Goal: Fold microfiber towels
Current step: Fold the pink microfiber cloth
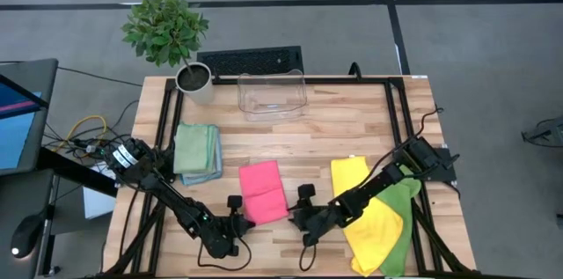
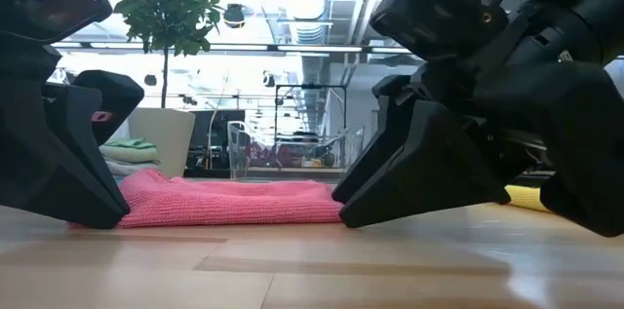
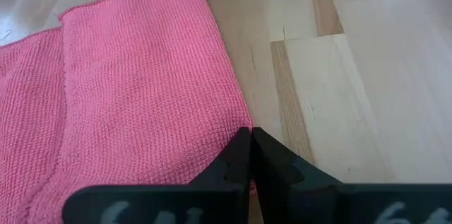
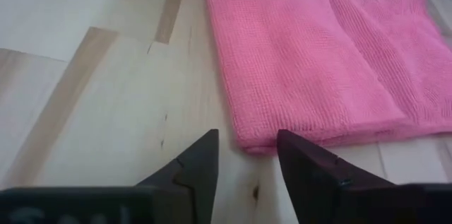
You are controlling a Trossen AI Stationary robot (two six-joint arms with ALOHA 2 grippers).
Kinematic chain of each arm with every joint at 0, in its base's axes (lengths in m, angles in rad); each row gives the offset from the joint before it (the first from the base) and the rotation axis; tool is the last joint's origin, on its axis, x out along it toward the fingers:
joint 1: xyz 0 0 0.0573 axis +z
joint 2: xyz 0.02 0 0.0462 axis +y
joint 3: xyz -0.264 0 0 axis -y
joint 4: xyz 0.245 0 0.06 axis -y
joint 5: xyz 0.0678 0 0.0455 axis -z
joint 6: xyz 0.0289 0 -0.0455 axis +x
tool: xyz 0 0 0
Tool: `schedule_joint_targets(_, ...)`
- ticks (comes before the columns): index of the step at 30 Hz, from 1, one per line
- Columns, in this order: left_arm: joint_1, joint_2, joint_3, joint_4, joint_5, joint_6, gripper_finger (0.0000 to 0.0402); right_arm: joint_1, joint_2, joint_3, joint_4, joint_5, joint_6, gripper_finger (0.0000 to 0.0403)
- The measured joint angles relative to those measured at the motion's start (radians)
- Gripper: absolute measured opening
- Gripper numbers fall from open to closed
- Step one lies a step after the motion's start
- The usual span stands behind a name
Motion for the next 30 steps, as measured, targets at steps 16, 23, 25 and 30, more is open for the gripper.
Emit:
schedule_joint_targets(16, -0.001, 0.003, -0.004, 0.023, -0.016, 0.024, 0.0, 0.066, -0.043, -0.004, 0.13, 0.081, -0.156, 0.0163)
schedule_joint_targets(23, -0.001, 0.003, -0.004, 0.025, -0.02, 0.025, 0.0, -0.003, 0.004, -0.005, 0.146, -0.007, -0.15, 0.0163)
schedule_joint_targets(25, -0.001, 0.003, -0.004, 0.025, -0.021, 0.02, 0.0, -0.017, 0.031, -0.001, 0.176, -0.044, -0.144, 0.0163)
schedule_joint_targets(30, -0.001, 0.003, -0.004, 0.025, -0.021, 0.015, 0.0, -0.011, 0.118, 0.004, 0.244, -0.035, -0.103, 0.0163)
